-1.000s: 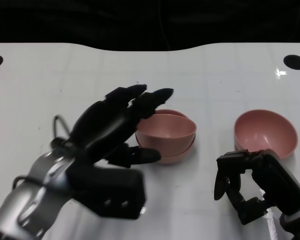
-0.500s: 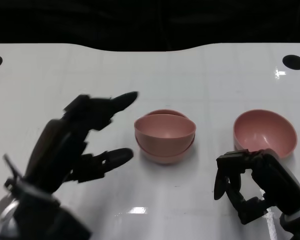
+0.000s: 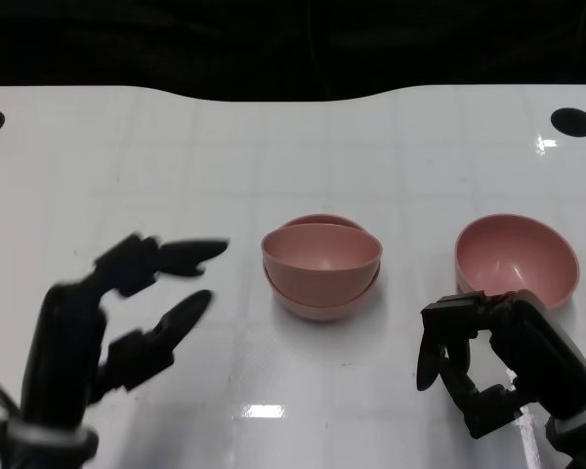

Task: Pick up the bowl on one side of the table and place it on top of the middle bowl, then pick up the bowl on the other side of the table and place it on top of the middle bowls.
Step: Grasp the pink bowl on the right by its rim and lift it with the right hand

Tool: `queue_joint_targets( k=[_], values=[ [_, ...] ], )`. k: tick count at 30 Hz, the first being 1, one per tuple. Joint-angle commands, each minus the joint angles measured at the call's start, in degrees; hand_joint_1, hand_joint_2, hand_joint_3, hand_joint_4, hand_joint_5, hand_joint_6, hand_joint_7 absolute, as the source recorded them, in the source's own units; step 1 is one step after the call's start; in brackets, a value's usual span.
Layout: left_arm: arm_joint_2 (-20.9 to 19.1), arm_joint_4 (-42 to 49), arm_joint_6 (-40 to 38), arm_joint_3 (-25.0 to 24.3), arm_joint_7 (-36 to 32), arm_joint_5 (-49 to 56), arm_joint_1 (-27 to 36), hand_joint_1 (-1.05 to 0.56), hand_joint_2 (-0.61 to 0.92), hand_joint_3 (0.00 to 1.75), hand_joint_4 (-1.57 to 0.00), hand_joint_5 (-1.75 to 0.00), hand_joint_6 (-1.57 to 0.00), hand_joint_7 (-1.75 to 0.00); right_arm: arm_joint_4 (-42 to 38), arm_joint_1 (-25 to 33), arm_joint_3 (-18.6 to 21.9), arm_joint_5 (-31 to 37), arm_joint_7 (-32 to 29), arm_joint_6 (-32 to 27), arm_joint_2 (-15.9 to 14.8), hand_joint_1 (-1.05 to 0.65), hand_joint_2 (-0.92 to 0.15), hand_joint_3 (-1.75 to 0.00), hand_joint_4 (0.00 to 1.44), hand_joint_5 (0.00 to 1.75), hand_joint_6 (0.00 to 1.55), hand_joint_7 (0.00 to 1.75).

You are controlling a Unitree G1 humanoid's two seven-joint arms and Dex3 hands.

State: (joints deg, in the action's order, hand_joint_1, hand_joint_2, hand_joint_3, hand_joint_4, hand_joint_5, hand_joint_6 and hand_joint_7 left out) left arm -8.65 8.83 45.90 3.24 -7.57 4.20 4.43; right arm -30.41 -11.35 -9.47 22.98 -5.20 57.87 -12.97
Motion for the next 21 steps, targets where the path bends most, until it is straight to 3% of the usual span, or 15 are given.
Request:
queue_joint_targets(
  k=[1,5,6,8,21],
  values=[
    [0.87,-0.04,0.19,-0.89,2.33,-3.81,3.13,0.04,0.41,1.37,-0.82,-1.53,-0.83,-1.17,-0.03,0.31,0.45,-0.75,-0.12,0.15,-0.76,0.3,-0.01,-1.75,1.05,1.69,1.01,1.35],
    [2.13,-0.68,-0.93,-1.86,3.83,-5.01,4.36,0.05,0.39,1.41,-0.82,-1.54,-0.82,-1.22,-0.22,0.34,0.5,-1.02,0.03,0.28,-0.97,0.31,-0.01,-1.75,1.05,1.69,1.01,1.34],
    [2.62,-0.99,-1.69,-2.11,3.98,-5.57,5.15,0.0,0.4,1.42,-0.89,-1.66,-0.84,-1.43,-0.37,0.36,0.54,-1.21,0.14,0.38,-1.11,0.31,-0.01,-1.75,1.05,1.69,1.01,1.34],
    [3.29,-1.48,-2.64,-2.52,4.36,-6.15,6.0,-0.03,0.4,1.42,-0.92,-1.73,-0.84,-1.56,-0.51,0.38,0.56,-1.44,0.27,0.48,-1.28,0.31,-0.01,-1.75,1.05,1.69,1.01,1.34],
    [5.12,-1.2,-3.3,-4.34,6.31,-5.63,6.7,-0.01,0.37,1.46,-0.95,-1.75,-0.82,-1.64,-1.07,0.19,0.5,-1.8,0.42,0.98,-1.51,0.3,-0.01,-1.75,1.05,1.69,1.01,1.33]
  ],
)
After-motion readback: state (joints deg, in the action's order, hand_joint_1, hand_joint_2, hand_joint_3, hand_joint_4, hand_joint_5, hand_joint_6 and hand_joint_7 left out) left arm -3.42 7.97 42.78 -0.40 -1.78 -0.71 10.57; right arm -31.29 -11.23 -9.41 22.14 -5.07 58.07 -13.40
